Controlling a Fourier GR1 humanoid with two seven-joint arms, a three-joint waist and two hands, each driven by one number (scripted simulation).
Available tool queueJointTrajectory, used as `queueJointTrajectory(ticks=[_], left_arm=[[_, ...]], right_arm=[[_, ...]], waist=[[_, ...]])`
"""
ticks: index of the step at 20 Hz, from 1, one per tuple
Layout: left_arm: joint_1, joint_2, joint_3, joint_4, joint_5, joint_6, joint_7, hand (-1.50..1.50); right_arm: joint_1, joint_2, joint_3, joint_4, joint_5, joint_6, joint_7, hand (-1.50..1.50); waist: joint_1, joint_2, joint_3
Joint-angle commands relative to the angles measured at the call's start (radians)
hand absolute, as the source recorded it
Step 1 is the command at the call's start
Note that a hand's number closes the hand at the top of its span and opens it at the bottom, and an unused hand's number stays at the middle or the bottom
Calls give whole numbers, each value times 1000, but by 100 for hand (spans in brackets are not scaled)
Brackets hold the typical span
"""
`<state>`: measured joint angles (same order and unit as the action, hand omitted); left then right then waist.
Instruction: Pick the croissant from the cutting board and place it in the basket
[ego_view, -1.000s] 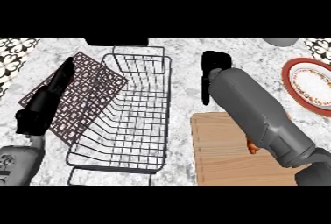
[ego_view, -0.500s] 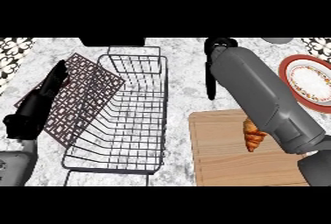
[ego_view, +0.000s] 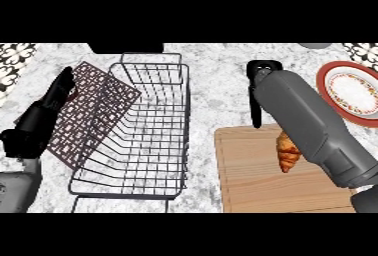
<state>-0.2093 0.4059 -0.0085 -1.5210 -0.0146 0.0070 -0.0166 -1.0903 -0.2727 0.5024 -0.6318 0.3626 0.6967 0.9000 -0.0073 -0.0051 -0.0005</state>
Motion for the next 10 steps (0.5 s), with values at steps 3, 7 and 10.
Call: queueJointTrajectory(ticks=[3, 7, 10], left_arm=[[13, -27, -25, -40, -37, 10, 12, 0], [68, -15, 16, -16, -7, -30, -50, 0], [36, -22, 22, -61, -3, -37, 21, 0]], right_arm=[[55, -4, 1, 40, 35, 62, 68, -150], [161, -61, 10, -50, 54, 91, 36, -150], [257, -64, 21, -134, 105, 22, 29, -150]], waist=[[11, 3, 0], [3, 1, 0], [1, 0, 0]])
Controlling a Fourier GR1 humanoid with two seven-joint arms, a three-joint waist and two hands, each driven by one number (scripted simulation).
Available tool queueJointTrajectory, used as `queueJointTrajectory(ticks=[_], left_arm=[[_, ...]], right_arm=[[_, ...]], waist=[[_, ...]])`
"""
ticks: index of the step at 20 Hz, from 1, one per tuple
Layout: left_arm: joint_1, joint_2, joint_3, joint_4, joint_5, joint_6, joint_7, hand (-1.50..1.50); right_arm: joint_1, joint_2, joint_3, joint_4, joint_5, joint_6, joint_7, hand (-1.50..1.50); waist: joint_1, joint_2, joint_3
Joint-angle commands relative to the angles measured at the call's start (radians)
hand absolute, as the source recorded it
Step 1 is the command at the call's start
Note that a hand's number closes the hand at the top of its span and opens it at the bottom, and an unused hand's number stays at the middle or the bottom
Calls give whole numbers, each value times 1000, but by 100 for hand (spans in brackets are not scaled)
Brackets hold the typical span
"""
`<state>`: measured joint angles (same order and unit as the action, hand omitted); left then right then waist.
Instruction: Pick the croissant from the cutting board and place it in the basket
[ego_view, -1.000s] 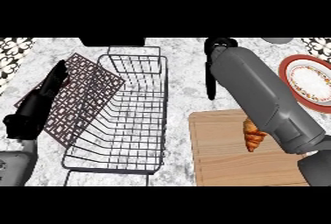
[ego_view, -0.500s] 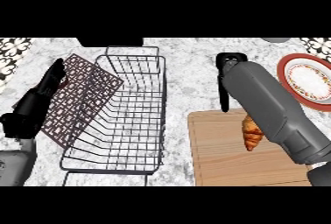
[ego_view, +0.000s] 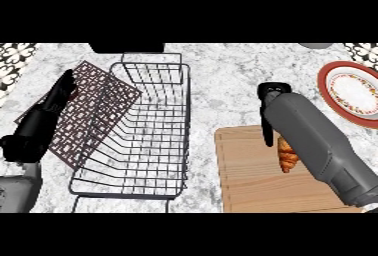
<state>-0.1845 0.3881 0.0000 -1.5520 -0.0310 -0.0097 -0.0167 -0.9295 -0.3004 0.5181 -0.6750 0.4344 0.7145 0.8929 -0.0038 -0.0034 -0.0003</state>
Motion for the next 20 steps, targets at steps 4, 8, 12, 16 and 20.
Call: queueJointTrajectory(ticks=[4, 8, 12, 16, 20], left_arm=[[0, -27, 13, 22, -17, -18, -3, 0], [55, -13, 40, -33, -17, -44, -8, 0], [7, -28, 45, -43, -27, -46, 37, 0], [-41, -44, 58, 43, -48, -46, -4, 0], [29, -66, 51, -56, -50, -67, 24, 0]], right_arm=[[107, -25, -29, -145, 52, 53, 102, -150], [139, -13, -75, -195, 79, 48, 102, -150], [191, -29, -69, -200, 156, 21, 44, -150], [274, 0, -83, -358, 168, 59, 126, -150], [252, 14, -131, -217, 250, -13, 10, -150]], waist=[[-1, 0, 0], [5, 0, 0], [7, 2, 0], [-6, 0, 0], [10, 3, 0]])
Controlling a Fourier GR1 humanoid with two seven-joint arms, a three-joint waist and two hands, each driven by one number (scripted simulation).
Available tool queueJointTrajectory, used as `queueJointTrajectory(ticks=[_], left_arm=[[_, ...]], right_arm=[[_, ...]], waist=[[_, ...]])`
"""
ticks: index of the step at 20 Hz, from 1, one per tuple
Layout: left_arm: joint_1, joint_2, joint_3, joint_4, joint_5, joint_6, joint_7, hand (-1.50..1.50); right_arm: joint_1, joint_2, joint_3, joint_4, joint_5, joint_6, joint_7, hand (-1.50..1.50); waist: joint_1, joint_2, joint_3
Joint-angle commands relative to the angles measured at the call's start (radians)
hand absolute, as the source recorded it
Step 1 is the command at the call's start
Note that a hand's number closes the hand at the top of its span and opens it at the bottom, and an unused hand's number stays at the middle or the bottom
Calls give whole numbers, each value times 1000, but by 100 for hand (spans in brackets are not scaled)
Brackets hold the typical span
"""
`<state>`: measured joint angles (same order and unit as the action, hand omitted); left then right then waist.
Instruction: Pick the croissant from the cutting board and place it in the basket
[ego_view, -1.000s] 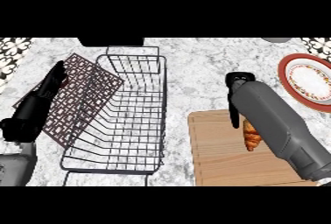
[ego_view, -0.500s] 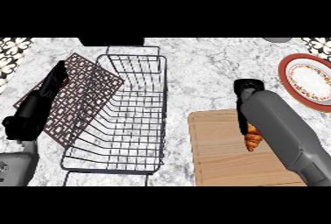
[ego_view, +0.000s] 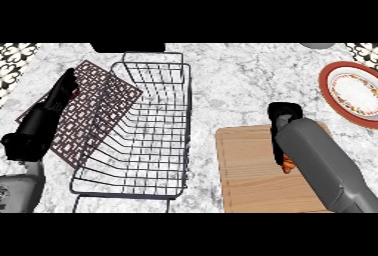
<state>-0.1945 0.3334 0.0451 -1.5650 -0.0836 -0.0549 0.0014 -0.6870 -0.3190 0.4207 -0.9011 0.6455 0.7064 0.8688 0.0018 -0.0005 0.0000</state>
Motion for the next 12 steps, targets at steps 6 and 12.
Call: queueJointTrajectory(ticks=[6, 12], left_arm=[[13, -10, 40, -11, -1, -42, -9, 0], [7, -37, 38, 41, -33, -32, -49, 0]], right_arm=[[52, 37, -72, -23, 81, 29, 32, -150], [58, 9, -122, -63, 104, 90, 33, -150]], waist=[[2, 1, 0], [2, 1, 0]])
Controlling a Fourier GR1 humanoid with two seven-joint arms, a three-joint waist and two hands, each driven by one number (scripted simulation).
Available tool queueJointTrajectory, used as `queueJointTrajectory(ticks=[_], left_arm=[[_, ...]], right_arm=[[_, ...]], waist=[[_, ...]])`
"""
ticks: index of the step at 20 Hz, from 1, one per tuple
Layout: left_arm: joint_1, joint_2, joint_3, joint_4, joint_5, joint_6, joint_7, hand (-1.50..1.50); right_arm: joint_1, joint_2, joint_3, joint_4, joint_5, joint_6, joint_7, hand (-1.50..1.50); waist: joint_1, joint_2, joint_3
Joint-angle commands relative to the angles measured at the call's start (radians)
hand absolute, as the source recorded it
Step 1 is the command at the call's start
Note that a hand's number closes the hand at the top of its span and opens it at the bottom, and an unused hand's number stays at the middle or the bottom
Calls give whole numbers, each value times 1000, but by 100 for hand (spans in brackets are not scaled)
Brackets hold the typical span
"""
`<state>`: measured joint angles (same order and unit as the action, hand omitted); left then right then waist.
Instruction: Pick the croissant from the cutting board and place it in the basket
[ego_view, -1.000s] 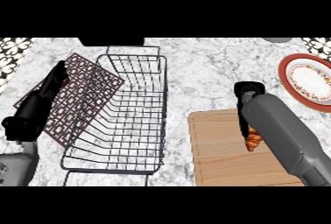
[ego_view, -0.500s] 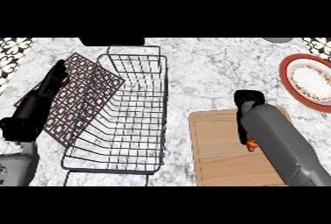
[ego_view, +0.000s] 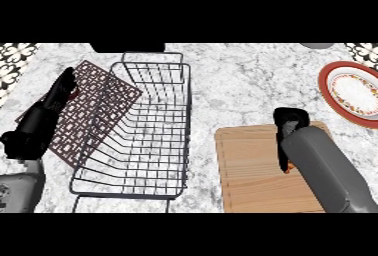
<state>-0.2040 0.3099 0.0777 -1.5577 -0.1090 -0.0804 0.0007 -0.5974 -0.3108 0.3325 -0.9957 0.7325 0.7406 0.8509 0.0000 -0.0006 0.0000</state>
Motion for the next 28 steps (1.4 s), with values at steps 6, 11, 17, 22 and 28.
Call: queueJointTrajectory(ticks=[6, 11, 17, 22, 28], left_arm=[[-47, -12, 28, 32, -30, -6, 4, 0], [45, -27, 28, -11, -10, -35, -44, 0], [28, -26, 25, -26, -14, -54, -7, 0], [27, -33, 35, 21, -25, -44, -66, 0], [19, -12, 53, -2, -27, -44, -22, 0]], right_arm=[[49, -8, -49, 32, 96, -10, -33, -150], [39, 25, -94, 145, 130, -100, -66, 150], [66, 1, -49, 85, 172, -56, -144, 150], [87, -15, 0, 145, 232, -148, -262, 150], [161, -66, 18, -81, 242, -381, -458, 150]], waist=[[2, 1, 0], [10, 2, 0], [7, 1, 0], [8, 4, 0], [-14, -4, 1]])
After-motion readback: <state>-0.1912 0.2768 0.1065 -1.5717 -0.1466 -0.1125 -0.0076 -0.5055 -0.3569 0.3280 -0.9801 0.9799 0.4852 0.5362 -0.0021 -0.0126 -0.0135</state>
